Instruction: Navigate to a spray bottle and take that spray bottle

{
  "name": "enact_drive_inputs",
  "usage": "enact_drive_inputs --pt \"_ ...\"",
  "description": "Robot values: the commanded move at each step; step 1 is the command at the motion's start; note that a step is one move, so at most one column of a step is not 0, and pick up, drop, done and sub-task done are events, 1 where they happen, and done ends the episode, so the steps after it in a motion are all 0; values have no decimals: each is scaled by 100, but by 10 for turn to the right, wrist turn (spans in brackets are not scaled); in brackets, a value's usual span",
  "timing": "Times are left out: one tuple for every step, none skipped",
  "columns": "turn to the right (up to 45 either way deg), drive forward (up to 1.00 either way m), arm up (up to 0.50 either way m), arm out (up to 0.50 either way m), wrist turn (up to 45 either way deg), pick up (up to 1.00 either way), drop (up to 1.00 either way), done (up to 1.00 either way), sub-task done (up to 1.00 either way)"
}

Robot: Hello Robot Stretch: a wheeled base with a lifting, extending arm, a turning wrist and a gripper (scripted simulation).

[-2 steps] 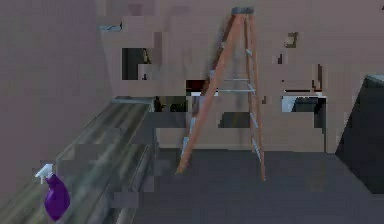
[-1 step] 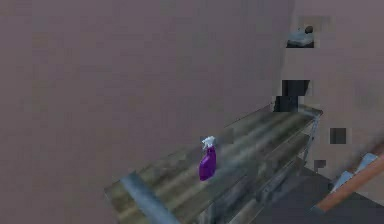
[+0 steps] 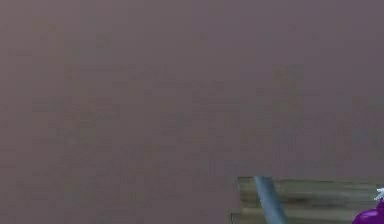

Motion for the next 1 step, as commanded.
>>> enact_drive_inputs --pt "-360 0 0 0 0 0 0 0 0"
